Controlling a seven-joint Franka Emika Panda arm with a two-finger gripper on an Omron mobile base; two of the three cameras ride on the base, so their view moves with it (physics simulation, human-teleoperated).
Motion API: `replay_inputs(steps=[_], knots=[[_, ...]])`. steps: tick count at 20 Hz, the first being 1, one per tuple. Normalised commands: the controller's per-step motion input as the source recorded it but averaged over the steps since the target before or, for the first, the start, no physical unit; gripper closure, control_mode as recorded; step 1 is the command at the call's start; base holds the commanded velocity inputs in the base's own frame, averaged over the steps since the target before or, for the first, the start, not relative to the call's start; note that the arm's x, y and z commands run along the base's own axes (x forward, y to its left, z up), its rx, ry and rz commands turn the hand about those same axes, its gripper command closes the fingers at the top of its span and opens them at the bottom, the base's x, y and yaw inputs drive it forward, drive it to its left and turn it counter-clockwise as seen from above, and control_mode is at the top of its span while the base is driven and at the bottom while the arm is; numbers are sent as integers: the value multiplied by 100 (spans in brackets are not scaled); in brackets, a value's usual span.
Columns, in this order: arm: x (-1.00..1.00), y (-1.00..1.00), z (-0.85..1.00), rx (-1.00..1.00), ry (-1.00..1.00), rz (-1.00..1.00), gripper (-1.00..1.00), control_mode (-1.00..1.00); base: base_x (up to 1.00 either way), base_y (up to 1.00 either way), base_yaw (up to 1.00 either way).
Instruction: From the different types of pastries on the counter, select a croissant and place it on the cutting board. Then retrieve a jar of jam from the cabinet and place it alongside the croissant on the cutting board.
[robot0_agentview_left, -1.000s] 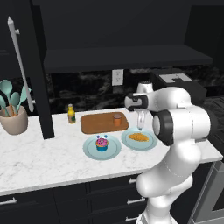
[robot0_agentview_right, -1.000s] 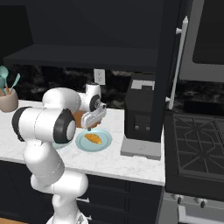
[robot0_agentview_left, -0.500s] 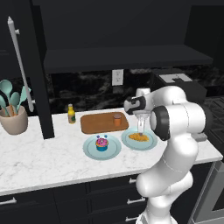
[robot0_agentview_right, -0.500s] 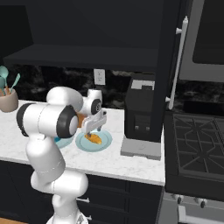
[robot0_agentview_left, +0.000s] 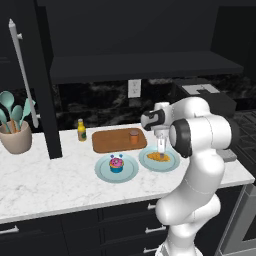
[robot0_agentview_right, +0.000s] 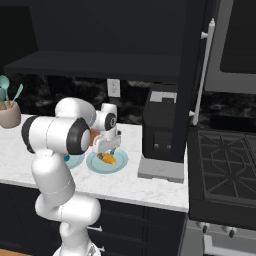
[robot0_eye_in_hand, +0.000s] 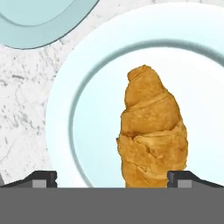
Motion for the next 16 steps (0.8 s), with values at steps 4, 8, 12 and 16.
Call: replay_inputs(steps=[4,8,12,16], knots=[[21,7,0,0,-4,0,-100,-100,0,0,0],[17,2,-1,0,-4,0,-100,-100,0,0,0],[3,0,-4,0,-3,0,-100,-100,0,0,0],[8,0,-15,0,-6,0,-100,-100,0,0,0]])
